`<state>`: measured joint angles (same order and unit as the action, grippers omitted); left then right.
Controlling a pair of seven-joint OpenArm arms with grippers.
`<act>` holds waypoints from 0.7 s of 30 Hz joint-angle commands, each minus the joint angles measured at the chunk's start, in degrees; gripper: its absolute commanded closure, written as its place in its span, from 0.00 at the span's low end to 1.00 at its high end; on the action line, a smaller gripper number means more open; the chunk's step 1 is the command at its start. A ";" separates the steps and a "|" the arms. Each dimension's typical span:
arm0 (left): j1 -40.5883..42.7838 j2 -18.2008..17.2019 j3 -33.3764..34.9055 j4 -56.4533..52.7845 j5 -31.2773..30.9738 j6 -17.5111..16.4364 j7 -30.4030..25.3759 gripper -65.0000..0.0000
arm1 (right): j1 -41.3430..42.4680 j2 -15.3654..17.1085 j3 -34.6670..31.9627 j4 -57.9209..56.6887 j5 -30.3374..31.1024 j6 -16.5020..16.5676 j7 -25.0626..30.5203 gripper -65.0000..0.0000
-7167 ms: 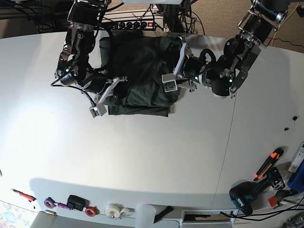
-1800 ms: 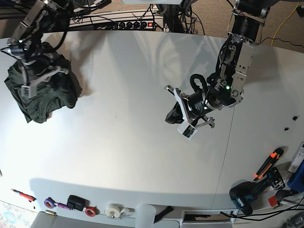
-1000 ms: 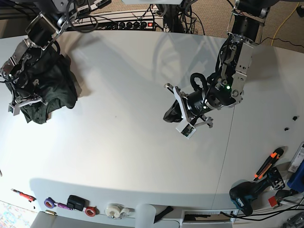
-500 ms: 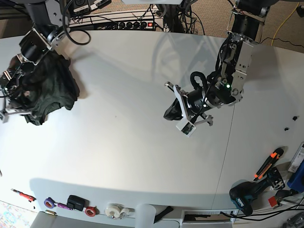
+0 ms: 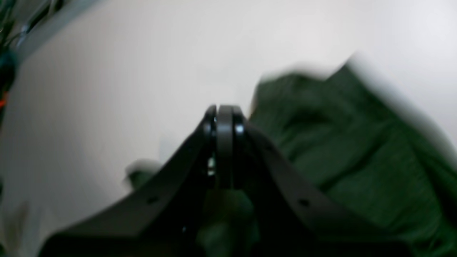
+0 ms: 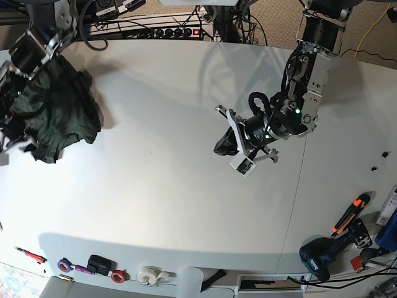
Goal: Layout the t-shirt on the table in an organized manner, then fold the t-shirt properly
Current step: 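Lower the shirt onto the table corner with the right gripper, then release the shirt and pat it flat with the right gripper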
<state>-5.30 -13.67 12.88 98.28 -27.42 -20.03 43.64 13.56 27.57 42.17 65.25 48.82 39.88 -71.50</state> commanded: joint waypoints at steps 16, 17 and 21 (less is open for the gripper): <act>-1.05 0.02 -0.28 0.94 -0.96 -0.44 -1.27 1.00 | -19.10 -5.46 4.76 14.12 -6.80 0.12 10.21 1.00; -1.05 0.02 -0.28 0.94 -0.94 -0.44 -1.27 1.00 | -19.10 -6.36 4.76 14.12 -8.24 0.12 12.28 1.00; -1.05 0.02 -0.28 0.94 -0.94 -0.44 -1.25 1.00 | -18.93 -8.04 4.76 14.12 -12.31 0.12 15.89 1.00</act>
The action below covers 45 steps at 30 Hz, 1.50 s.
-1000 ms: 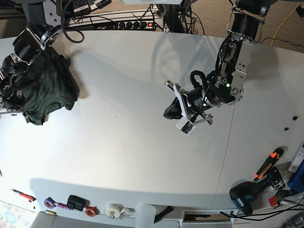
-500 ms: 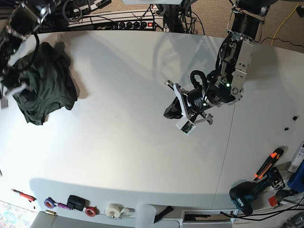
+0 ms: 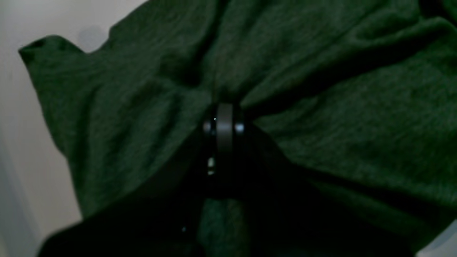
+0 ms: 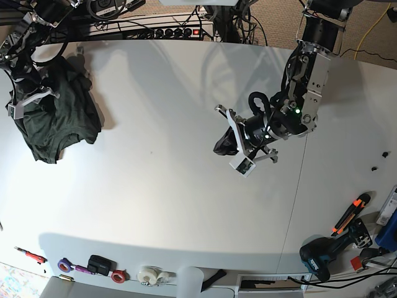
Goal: Layout the t-shirt on the table in an organized manner, then fold the t-shirt properly
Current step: 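Release the shirt and pat it flat with the right gripper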
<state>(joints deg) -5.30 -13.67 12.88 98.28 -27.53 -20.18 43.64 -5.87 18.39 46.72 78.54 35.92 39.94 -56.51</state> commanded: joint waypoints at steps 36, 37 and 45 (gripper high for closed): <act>-1.05 -0.02 -0.28 0.94 -1.27 -0.74 -1.05 1.00 | 2.99 -5.33 0.33 -16.59 -22.10 -37.46 13.35 1.00; -1.03 0.00 -0.28 0.94 -1.27 -0.74 -1.03 1.00 | 3.06 -5.33 0.52 -16.28 -22.29 -37.44 13.68 1.00; -1.05 0.02 -0.28 0.94 -1.29 -0.74 -1.07 1.00 | 3.82 -5.33 4.07 -5.55 -22.29 -37.18 12.83 1.00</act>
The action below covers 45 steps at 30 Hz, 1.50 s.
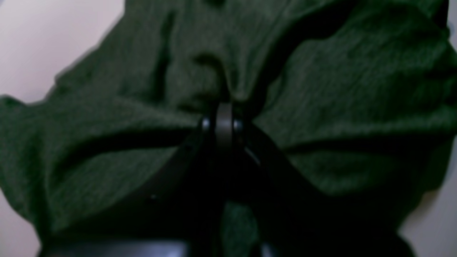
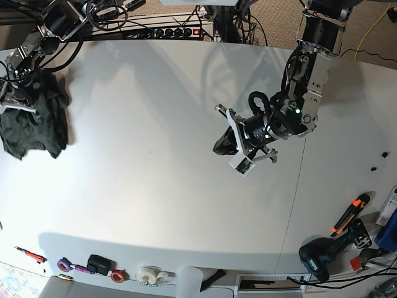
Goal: Layout the t-shirt on the table in an organized manner, then fold the t-shirt properly
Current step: 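Release the shirt and pat it flat with the right gripper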
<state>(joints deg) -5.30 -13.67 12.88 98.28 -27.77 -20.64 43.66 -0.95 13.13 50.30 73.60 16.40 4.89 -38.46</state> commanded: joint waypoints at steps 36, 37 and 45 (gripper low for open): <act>-1.05 0.04 -0.26 0.94 -2.99 -0.48 -1.25 1.00 | -18.16 -5.88 14.08 34.45 12.76 20.59 -11.37 1.00; -1.05 0.04 -0.26 0.94 -3.39 -0.48 -1.25 1.00 | -17.75 -5.70 13.38 32.24 12.74 20.57 -10.67 1.00; -1.03 0.00 -0.28 0.94 -3.10 -0.46 -1.05 1.00 | -13.62 -5.66 6.01 25.66 12.68 20.85 -14.84 1.00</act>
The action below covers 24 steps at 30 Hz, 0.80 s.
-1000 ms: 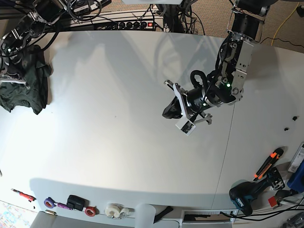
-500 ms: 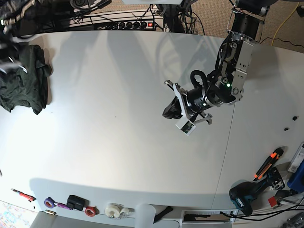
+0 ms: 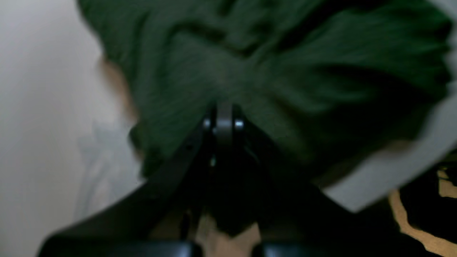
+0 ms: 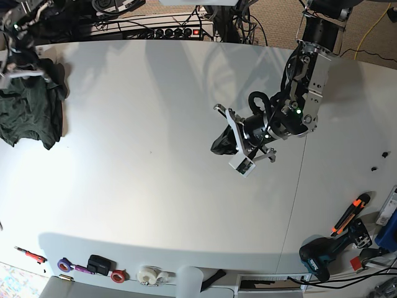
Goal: Layout the t-shirt on the table in an organized manner, then fold the t-shirt properly
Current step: 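Release the shirt and pat it flat with the right gripper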
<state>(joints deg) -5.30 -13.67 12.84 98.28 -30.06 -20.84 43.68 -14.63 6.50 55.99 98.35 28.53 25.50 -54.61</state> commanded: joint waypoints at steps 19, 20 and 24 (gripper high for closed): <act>-1.07 0.02 -0.24 0.94 -0.83 -0.26 -1.29 1.00 | 0.04 0.94 -0.28 9.94 12.22 3.26 -10.08 1.00; -1.05 0.02 -0.24 0.94 -0.83 -0.28 -1.27 1.00 | 0.02 0.94 1.29 11.04 12.22 3.28 -10.08 1.00; -1.05 0.00 -0.24 0.94 -0.63 -0.26 -1.25 1.00 | 0.02 0.92 10.38 13.14 11.50 3.28 -7.30 1.00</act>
<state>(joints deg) -5.30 -13.67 12.84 98.28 -30.04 -20.84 43.66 -14.57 6.48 66.19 110.56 39.64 28.56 -62.98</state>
